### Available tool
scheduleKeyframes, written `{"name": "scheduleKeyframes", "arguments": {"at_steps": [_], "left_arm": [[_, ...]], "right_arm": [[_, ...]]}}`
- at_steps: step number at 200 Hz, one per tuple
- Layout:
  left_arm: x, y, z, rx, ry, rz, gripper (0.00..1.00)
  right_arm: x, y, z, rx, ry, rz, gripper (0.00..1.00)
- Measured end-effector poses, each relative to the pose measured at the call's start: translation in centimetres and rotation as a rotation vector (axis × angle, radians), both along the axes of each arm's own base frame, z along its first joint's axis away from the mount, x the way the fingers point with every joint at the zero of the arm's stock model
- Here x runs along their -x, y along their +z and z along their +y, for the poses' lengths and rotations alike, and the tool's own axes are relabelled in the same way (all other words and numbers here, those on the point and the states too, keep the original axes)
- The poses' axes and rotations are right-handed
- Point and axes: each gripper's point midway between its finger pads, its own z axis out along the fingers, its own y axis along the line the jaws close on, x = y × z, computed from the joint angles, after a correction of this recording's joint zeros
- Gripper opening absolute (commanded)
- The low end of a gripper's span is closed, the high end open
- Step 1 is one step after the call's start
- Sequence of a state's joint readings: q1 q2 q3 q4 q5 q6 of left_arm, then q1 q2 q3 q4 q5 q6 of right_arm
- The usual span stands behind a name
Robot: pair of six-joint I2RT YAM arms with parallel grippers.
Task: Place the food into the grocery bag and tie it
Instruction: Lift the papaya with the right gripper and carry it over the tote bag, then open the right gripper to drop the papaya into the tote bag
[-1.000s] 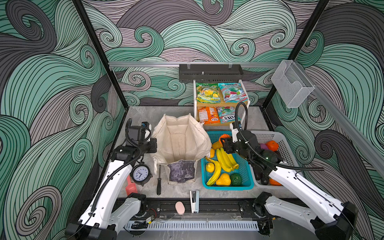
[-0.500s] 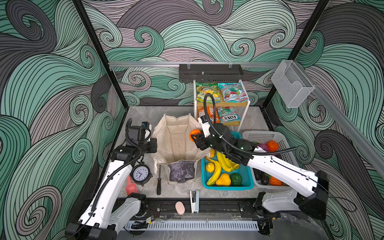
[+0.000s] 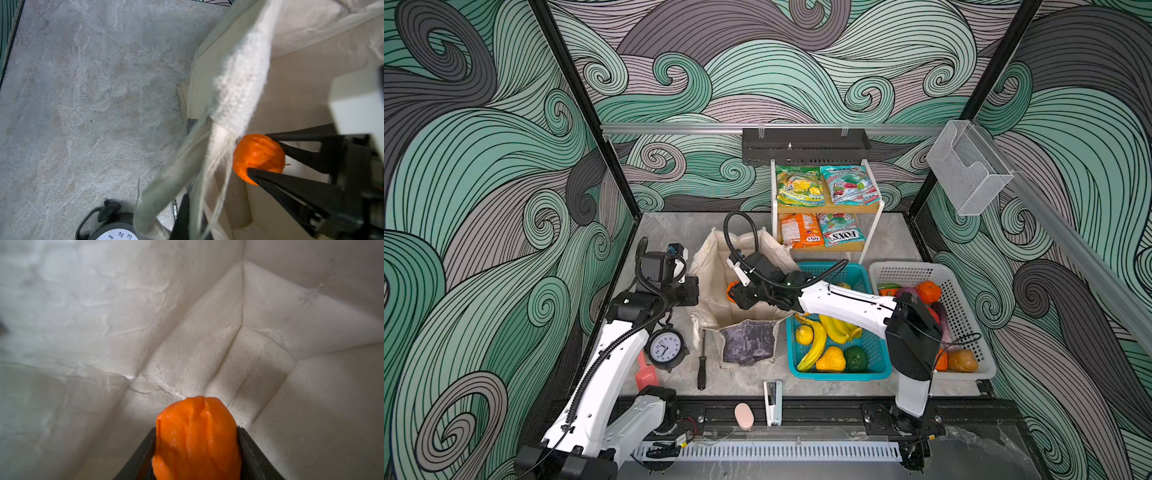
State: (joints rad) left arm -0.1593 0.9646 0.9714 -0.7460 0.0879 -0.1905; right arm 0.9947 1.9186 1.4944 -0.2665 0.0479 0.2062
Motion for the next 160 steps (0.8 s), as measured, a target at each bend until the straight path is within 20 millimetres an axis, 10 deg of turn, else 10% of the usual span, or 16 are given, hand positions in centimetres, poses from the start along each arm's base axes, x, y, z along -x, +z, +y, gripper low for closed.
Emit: {"name": "scheduleKeyframes", "arguments": {"at_steps": [80, 160], "left_arm": [[0.0, 0.1, -0.3, 0.012, -0.010, -0.003, 0.00], [0.0, -0.1, -0.3, 0.013, -0.012, 0.000, 0.00]], "right_arm": [[-2.1, -5.9, 3.5, 0.121, -0.004, -0.052, 0.50], [-5.0, -8.6, 2.2, 0.197, -0.166, -0.094, 0.54]]}}
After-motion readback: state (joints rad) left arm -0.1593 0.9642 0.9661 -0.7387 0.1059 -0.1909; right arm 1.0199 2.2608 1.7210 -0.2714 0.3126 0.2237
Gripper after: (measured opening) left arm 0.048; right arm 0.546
